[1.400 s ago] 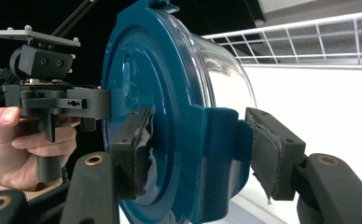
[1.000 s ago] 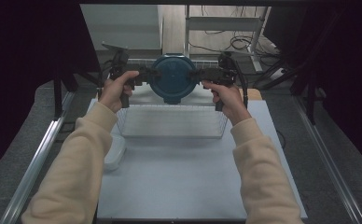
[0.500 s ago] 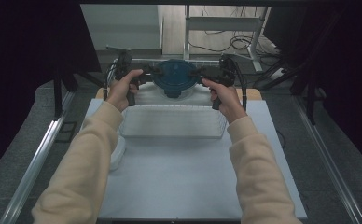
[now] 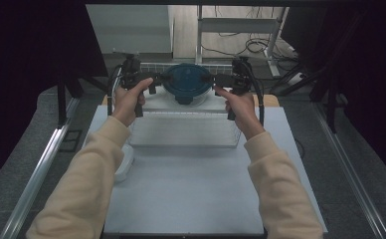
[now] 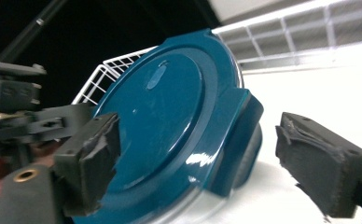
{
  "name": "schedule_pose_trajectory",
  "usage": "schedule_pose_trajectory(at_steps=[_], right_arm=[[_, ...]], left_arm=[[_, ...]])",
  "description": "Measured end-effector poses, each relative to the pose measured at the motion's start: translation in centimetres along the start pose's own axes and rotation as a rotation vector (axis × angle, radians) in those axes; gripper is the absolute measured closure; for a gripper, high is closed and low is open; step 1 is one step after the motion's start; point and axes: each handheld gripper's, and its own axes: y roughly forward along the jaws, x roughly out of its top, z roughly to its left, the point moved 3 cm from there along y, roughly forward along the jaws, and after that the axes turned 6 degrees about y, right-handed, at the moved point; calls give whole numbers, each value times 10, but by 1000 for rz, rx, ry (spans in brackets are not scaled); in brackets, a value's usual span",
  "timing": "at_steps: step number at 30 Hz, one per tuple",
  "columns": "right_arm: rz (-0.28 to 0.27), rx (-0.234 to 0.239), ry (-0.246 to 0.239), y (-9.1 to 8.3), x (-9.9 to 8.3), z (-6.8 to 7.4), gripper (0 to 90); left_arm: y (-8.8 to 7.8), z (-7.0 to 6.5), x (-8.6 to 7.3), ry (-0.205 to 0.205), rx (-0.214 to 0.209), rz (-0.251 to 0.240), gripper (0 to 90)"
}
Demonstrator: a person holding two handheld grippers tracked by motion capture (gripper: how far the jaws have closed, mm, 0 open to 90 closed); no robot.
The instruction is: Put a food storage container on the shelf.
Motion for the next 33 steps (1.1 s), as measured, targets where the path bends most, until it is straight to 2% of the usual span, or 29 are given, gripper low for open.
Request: schedule_pose_trajectory(at_steps=[1,2,3,5,8,10,11,12,15,20,22,24,25,26,29,30,31,32,33], right_arm=[[-10,-2,-36,-6,-3,3,112],[-10,-2,-36,-6,-3,3,112],[-24,-25,-109,-19,-10,7,107],[-23,-32,-161,-29,-17,9,110],[-19,-50,-241,-44,-32,12,123],[-17,-70,-289,-52,-45,11,129],[-17,-70,-289,-52,-45,11,129],[-12,-71,-310,-61,-61,10,138],[-7,-45,-315,-72,-81,7,152],[7,17,-319,-93,-126,0,168],[19,25,-327,-99,-144,-3,172],[28,18,-335,-104,-161,-8,174],[28,18,-335,-104,-161,-8,174],[42,6,-336,-107,-177,-14,174],[64,-4,-330,-109,-200,-22,175],[69,-15,-329,-110,-208,-26,175],[80,-21,-327,-109,-215,-29,175],[91,-33,-333,-109,-223,-33,175],[101,-43,-332,-109,-230,-36,175]], left_arm=[[-10,-8,-5,51,23,-17,212],[-10,-8,-5,51,23,-17,212],[-20,-16,-13,95,29,-29,213],[-30,-24,-24,131,32,-33,215],[-39,-36,-45,248,88,8,216],[-44,-44,-61,284,77,21,218],[-44,-44,-61,284,77,21,218],[-49,-49,-78,300,49,28,220],[-58,-56,-104,318,29,39,219],[-75,-65,-149,405,62,56,228],[-78,-66,-164,412,71,61,228],[-79,-65,-182,412,69,75,235],[-79,-65,-182,412,69,75,235],[-78,-64,-200,407,60,106,235],[-75,-60,-226,414,64,153,235],[-75,-58,-233,412,66,164,235],[-75,-58,-233,412,66,164,235],[-74,-54,-244,403,76,168,236],[-74,-54,-244,403,76,168,240]])
